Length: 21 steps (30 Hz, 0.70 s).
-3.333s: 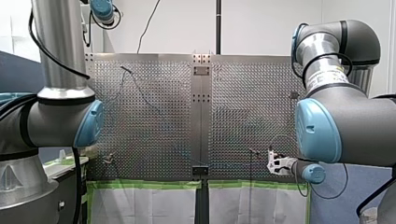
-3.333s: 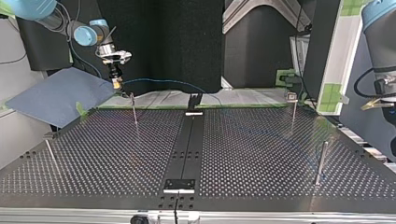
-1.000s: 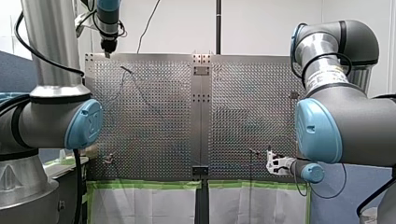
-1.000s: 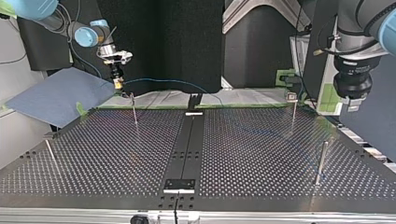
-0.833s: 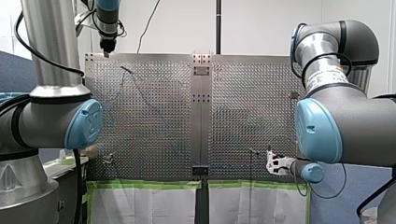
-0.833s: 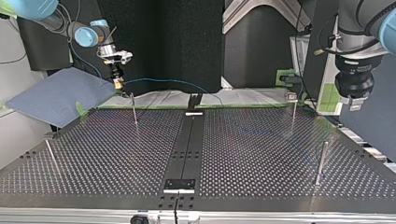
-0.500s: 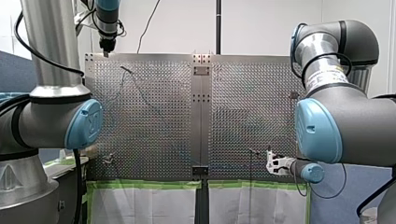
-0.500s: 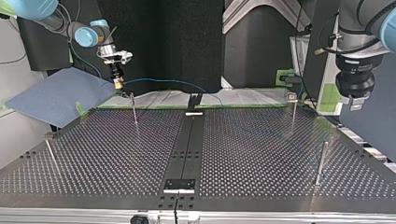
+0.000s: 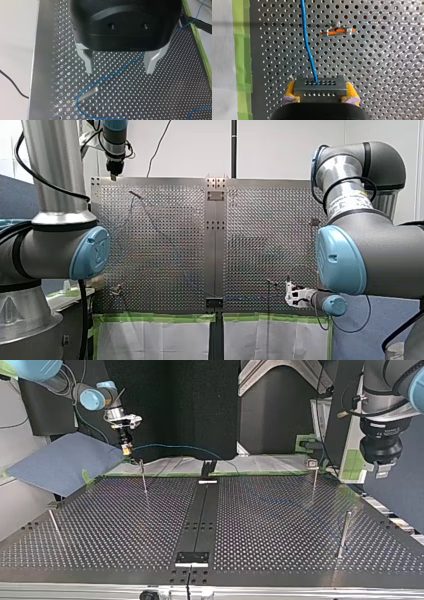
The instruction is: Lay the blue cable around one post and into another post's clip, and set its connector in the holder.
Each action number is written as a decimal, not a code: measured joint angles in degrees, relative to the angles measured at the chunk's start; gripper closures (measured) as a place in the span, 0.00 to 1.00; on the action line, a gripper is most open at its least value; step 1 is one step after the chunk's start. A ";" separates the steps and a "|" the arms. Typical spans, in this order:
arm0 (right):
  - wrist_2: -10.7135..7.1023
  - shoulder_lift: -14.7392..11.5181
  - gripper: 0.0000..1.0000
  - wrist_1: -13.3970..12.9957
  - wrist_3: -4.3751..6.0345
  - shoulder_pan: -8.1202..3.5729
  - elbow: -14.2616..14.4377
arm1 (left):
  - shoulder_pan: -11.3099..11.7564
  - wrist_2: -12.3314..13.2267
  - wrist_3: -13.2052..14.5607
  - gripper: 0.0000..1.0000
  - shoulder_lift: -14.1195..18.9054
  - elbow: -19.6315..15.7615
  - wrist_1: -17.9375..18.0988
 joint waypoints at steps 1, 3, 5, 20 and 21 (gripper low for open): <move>0.01 0.00 1.00 -0.01 -0.02 0.00 0.00 | -0.02 0.14 -0.04 0.00 0.02 -0.01 0.16; 0.00 0.00 1.00 0.00 -0.03 0.00 0.00 | -0.09 0.71 -0.27 0.00 0.07 -0.16 0.77; -0.01 0.00 1.00 0.03 -0.02 -0.01 0.00 | -0.27 1.43 -0.79 0.00 0.14 -0.63 1.55; 2.80 -0.01 1.00 1.33 -1.78 -0.75 0.00 | -6.53 8.82 -8.28 0.00 -1.77 -8.04 9.26; 2.96 -0.01 1.00 1.48 -1.98 -0.87 0.00 | -7.19 8.91 -8.94 0.00 -2.29 -8.43 9.90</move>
